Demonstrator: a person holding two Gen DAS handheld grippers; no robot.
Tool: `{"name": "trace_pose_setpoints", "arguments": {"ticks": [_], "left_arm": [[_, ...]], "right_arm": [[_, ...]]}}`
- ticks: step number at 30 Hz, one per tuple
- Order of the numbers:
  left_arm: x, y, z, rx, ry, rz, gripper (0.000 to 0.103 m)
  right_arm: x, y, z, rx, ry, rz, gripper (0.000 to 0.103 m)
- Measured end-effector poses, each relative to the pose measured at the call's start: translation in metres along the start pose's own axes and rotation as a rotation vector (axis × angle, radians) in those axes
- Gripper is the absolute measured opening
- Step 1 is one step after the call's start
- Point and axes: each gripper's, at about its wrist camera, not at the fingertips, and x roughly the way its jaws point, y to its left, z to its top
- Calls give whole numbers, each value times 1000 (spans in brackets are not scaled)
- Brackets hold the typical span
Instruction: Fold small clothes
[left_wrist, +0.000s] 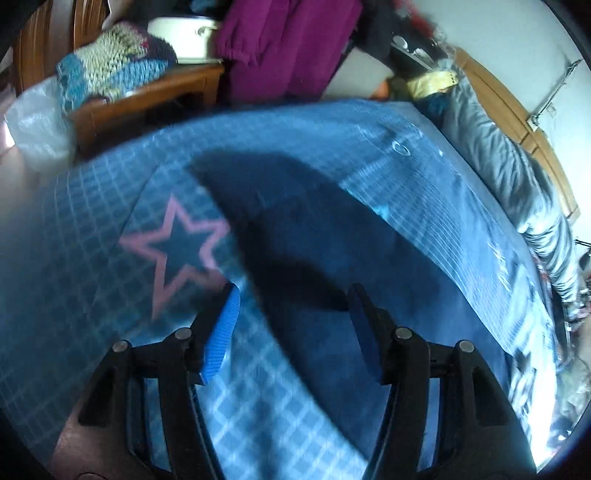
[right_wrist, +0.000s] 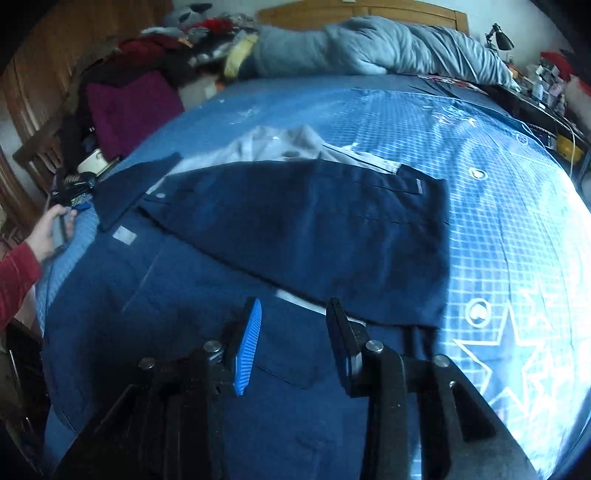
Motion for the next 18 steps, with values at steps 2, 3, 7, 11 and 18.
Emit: {"name": "trace_pose_setpoints", "arguments": {"ticks": [2,3,7,11,18], "left_arm": [[6,-8,5,42,-3,24,28],[5,-14,7,60,9,20,1],[-55,-99,-11,246,-101,-210,1],[-148,-214,-87,450,-140,-642,2],[-166,-261,-221,540,195,-916,52]], "right_arm": [[6,6,3,9,9,19,40],[9,8,4,21,14,25,40],[15,12,10,56,9,52,40],[16,0,17,140,-21,98,40],[15,-24,20,264,-59,166,41]]}}
